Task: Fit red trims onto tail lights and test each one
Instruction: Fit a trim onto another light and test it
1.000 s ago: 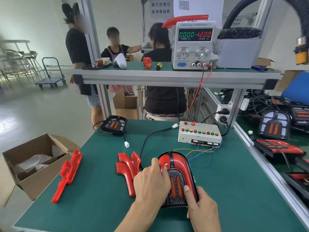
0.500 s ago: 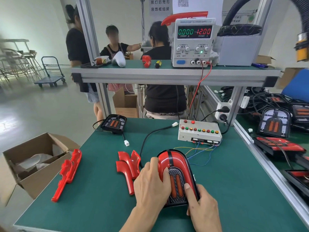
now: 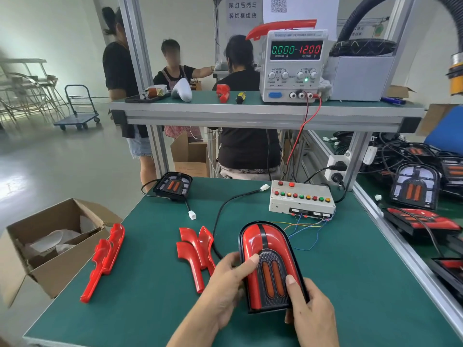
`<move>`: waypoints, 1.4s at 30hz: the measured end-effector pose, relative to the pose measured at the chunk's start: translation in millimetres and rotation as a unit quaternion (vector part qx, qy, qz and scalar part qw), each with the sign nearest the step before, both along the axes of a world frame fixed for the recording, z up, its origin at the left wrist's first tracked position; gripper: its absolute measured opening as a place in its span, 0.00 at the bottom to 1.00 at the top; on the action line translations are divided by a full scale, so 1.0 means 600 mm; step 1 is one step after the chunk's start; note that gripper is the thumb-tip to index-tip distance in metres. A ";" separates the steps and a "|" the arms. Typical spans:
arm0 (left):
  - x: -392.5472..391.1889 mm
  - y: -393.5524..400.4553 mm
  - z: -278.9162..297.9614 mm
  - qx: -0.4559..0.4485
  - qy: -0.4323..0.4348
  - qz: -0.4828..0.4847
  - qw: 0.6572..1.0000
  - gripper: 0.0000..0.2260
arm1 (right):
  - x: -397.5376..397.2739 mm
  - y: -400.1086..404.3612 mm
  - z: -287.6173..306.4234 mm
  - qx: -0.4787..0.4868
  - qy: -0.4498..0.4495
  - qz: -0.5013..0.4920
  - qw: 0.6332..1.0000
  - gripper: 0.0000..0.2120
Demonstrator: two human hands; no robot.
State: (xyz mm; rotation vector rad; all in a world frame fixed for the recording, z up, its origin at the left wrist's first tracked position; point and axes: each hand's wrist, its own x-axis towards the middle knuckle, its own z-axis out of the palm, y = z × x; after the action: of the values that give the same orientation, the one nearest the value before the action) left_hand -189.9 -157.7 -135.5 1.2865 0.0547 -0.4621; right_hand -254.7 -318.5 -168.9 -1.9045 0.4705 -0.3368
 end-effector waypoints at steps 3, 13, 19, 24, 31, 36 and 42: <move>-0.002 0.008 0.002 -0.034 0.011 -0.048 0.998 0.21 | 0.000 -0.004 -0.003 0.038 -0.010 -0.010 0.999 0.11; 0.012 -0.027 0.013 -0.145 -0.037 0.038 0.988 0.20 | 0.007 0.002 -0.002 0.160 -0.023 0.043 0.986 0.30; 0.005 -0.042 0.009 -0.108 -0.072 0.017 0.991 0.20 | 0.016 0.036 0.003 0.257 -0.021 0.083 0.963 0.27; -0.003 -0.042 -0.002 -0.138 -0.066 0.003 0.988 0.20 | 0.023 0.043 -0.007 0.242 -0.030 0.044 0.969 0.30; 0.015 -0.030 0.017 -0.166 -0.075 -0.024 0.983 0.23 | 0.017 0.047 -0.007 0.255 -0.041 0.035 0.965 0.18; 0.025 -0.041 0.025 -0.113 -0.064 0.023 0.991 0.23 | 0.013 0.045 -0.002 0.250 -0.036 0.041 0.967 0.10; 0.025 -0.035 0.017 -0.111 -0.068 0.015 0.991 0.22 | 0.013 0.047 -0.006 0.242 -0.041 0.029 0.969 0.09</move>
State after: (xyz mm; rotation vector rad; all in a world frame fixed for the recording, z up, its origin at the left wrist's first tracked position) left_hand -174.8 -178.6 -125.3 1.0943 -0.0892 -0.3426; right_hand -247.0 -290.4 -172.3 -1.4207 0.3977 -0.2346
